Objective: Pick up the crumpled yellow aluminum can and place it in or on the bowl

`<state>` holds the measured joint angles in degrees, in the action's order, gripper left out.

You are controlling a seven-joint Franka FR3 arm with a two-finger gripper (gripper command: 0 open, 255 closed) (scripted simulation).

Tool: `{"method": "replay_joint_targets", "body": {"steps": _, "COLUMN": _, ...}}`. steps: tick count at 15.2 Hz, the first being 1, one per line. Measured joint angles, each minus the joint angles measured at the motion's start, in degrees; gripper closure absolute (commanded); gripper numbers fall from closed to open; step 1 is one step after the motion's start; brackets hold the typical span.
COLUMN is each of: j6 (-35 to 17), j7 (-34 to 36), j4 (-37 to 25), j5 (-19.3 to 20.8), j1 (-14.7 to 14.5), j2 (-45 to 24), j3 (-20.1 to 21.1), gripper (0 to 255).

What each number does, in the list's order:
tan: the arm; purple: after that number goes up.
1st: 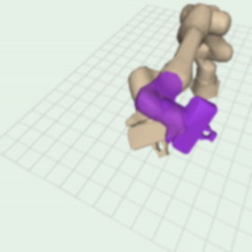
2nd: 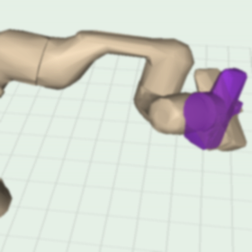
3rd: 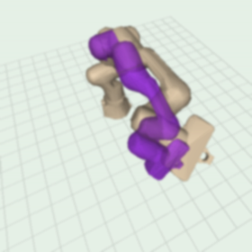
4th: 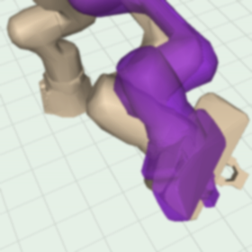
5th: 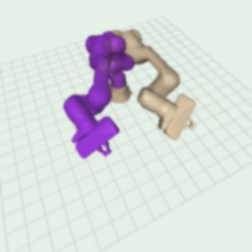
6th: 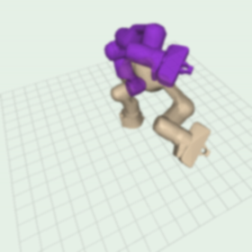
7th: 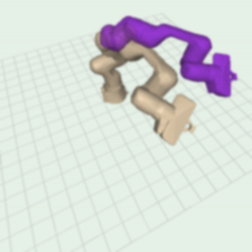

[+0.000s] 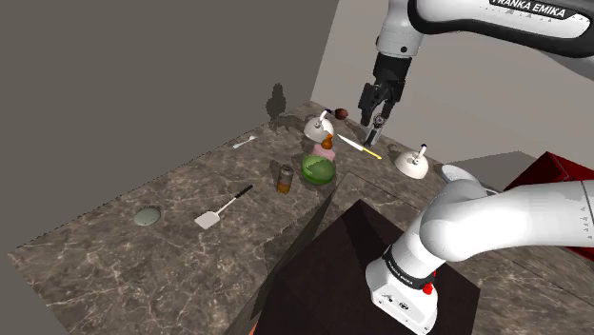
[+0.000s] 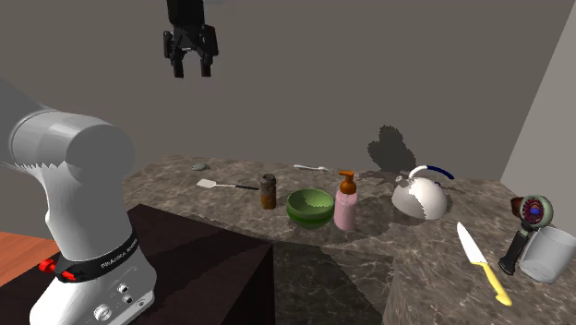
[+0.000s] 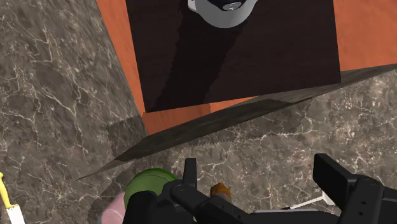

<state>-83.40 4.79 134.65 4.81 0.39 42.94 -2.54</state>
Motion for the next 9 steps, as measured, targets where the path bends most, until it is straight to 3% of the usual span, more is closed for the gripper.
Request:
{"method": "replay_joint_targets", "body": {"steps": 3, "j6": -2.51, "j7": -0.2, "j4": 1.75, "j5": 0.23, "j1": 0.02, "j2": -0.57, "j3": -0.33, "gripper": 0}}
{"method": "replay_joint_targets", "body": {"steps": 9, "j6": -15.04, "j7": -0.97, "j4": 6.78, "j5": 1.07, "j1": 0.03, "j2": -6.91, "j3": -1.79, "gripper": 0}}
